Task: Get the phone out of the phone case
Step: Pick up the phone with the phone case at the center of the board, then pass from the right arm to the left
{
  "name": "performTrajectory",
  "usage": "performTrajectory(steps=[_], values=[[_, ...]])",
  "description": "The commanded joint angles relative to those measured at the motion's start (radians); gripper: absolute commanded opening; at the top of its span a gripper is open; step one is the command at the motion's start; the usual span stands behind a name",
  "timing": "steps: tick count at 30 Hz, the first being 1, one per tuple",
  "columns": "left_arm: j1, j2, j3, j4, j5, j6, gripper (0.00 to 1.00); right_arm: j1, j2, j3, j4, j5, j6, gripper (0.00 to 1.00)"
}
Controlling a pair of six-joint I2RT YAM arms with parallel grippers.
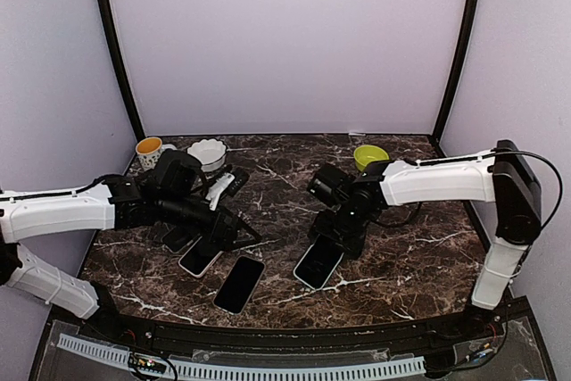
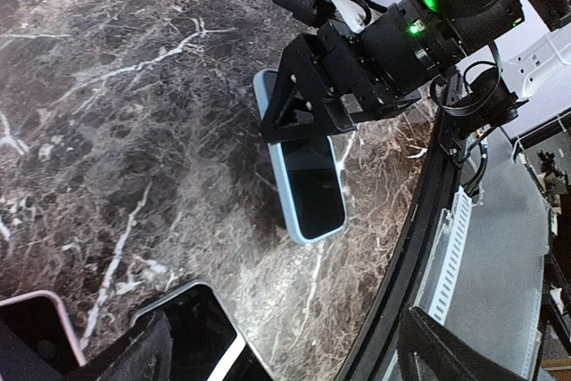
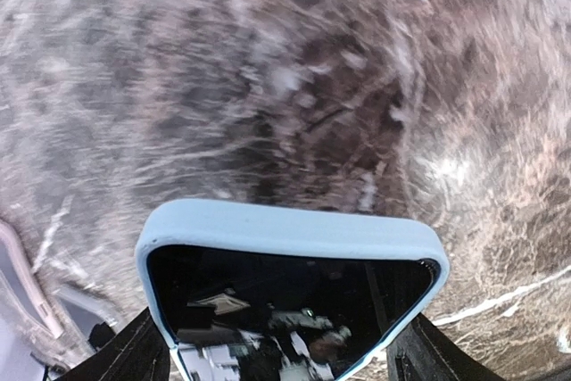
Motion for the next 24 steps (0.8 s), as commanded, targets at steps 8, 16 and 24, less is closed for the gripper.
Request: performTrajectory(steps=[8, 16, 24], values=[[-0.003, 0.230, -0.038, 0.400, 0.256, -0.129, 0.87, 0.000, -0.143, -0.069, 0.247, 0.062, -0.147, 0.50], [-0.001, 0.360, -0.047, 0.551, 0.258, -0.106, 0.74, -0.034, -0.201, -0.106, 0.325, 0.024, -0.221, 0.50], [-0.001, 0.448, -0.058, 0.743, 0.300, -0.177, 0.66, -0.054, -0.231, -0.119, 0.382, -0.029, -0.252, 0.50]])
